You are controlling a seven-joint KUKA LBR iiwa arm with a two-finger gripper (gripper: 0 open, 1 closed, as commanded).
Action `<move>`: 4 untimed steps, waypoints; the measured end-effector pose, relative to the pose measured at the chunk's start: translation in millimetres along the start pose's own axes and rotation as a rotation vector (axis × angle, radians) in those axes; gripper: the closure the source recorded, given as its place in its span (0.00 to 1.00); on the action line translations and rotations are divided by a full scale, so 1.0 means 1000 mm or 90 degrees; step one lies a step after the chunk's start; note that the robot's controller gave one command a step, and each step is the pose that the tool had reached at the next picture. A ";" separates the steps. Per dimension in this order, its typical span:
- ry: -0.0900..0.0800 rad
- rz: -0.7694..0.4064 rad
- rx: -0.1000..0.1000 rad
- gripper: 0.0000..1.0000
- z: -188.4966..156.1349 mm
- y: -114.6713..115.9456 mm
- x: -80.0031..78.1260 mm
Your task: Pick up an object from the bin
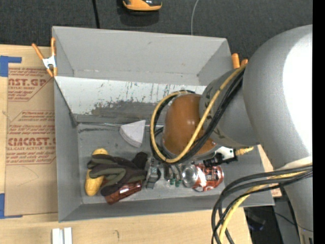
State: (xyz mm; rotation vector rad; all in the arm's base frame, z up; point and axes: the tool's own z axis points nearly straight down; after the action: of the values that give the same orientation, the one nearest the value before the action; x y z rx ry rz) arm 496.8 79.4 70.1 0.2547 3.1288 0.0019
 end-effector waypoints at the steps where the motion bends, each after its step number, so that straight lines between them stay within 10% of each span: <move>1: 0.000 0.000 0.000 1.00 0.000 0.000 0.000; 3: 0.002 0.020 0.001 1.00 -0.058 0.008 -0.014; 4: 0.002 0.016 0.001 1.00 -0.083 -0.002 0.004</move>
Offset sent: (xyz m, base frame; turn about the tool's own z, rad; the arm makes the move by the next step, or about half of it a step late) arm 0.0126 -0.0135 0.0370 0.0218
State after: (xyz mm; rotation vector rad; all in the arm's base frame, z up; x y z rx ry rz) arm 491.9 77.6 153.0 0.2951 3.1292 0.0006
